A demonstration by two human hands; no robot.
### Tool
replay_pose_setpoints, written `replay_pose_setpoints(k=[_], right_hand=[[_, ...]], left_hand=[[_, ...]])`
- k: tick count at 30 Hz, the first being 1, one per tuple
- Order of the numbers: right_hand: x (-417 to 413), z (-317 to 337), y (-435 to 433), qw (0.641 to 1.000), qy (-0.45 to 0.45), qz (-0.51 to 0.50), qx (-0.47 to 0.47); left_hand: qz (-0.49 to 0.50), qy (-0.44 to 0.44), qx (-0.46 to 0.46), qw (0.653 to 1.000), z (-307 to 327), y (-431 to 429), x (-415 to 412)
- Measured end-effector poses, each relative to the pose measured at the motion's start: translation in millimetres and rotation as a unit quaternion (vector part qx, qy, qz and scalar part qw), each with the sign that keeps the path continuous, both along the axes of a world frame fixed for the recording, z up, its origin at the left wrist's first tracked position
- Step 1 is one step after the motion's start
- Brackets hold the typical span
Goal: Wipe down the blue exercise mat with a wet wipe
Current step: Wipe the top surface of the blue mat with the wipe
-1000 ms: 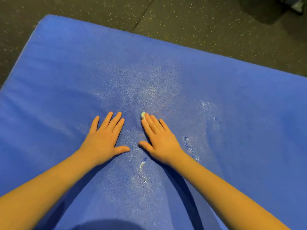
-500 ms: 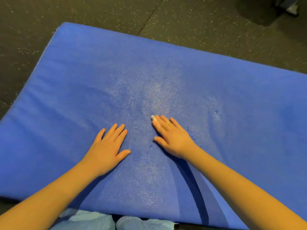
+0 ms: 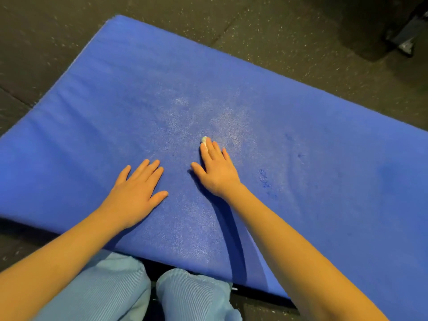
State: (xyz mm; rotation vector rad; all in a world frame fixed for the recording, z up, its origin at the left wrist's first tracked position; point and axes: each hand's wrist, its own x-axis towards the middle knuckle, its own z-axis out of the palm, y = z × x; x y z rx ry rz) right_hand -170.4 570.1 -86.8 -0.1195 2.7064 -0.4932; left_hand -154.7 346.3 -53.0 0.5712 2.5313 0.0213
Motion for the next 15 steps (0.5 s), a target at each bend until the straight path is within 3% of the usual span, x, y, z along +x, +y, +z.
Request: replay_pose_setpoints(k=[4,6,8,10,13,15], right_hand=[[51.7,9.2,-9.0,0.980,0.012,0.197,-0.030],[46.9,6.4,16.0,0.985,0.019,0.169,0.010],[39.2,3.9,36.2,0.997,-0.001,0.065,0.044],[45.1,5.3,35.6,0.999,-0.016,0.029,0.030],[83.7,18.9,17.1,0.990,-0.004,0.137,-0.034],[96.0,23.4,27.6,0.981,-0.010,0.192,-0.030]], left_hand=[[0.006,0.008,0.003,1.000,-0.3,-0.2,5.1],[0.009,0.007,0.008,1.000,0.0,-0.6,6.8],[0.010,0.007,0.004,1.000,1.0,0.0,6.8],[0.010,0.001,-0.009,1.000,4.6,2.2,6.7],[-0.002,-0.006,-0.030,1.000,9.9,5.5,9.0],[-0.007,-0.009,-0.033,0.999,11.5,5.8,12.8]])
